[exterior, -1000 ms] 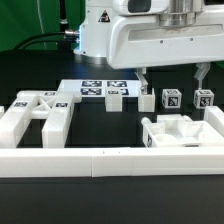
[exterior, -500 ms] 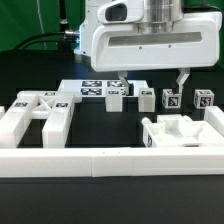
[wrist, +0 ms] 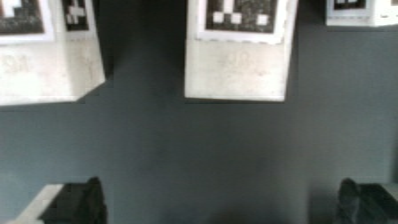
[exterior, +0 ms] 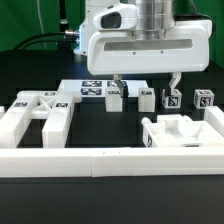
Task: Assemble chair
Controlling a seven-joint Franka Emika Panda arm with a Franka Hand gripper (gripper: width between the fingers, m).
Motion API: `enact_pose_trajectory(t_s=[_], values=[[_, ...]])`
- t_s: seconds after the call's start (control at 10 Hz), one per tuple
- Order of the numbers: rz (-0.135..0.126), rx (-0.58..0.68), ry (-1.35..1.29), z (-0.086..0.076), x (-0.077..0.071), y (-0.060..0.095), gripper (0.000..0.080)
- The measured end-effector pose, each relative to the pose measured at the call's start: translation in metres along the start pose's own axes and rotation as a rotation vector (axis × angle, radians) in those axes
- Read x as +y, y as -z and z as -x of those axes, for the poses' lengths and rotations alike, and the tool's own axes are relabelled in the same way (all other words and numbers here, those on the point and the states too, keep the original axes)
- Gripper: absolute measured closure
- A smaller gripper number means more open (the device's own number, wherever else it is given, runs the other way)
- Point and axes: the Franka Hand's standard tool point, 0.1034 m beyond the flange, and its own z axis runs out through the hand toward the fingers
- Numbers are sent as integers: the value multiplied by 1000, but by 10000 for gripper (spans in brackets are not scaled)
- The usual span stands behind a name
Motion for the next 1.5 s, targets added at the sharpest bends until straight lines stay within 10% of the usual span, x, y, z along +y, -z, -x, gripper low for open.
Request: enact_pose_trajectory(t_s=[1.5], values=[[9, -1111, 7, 28, -6, -18, 151]])
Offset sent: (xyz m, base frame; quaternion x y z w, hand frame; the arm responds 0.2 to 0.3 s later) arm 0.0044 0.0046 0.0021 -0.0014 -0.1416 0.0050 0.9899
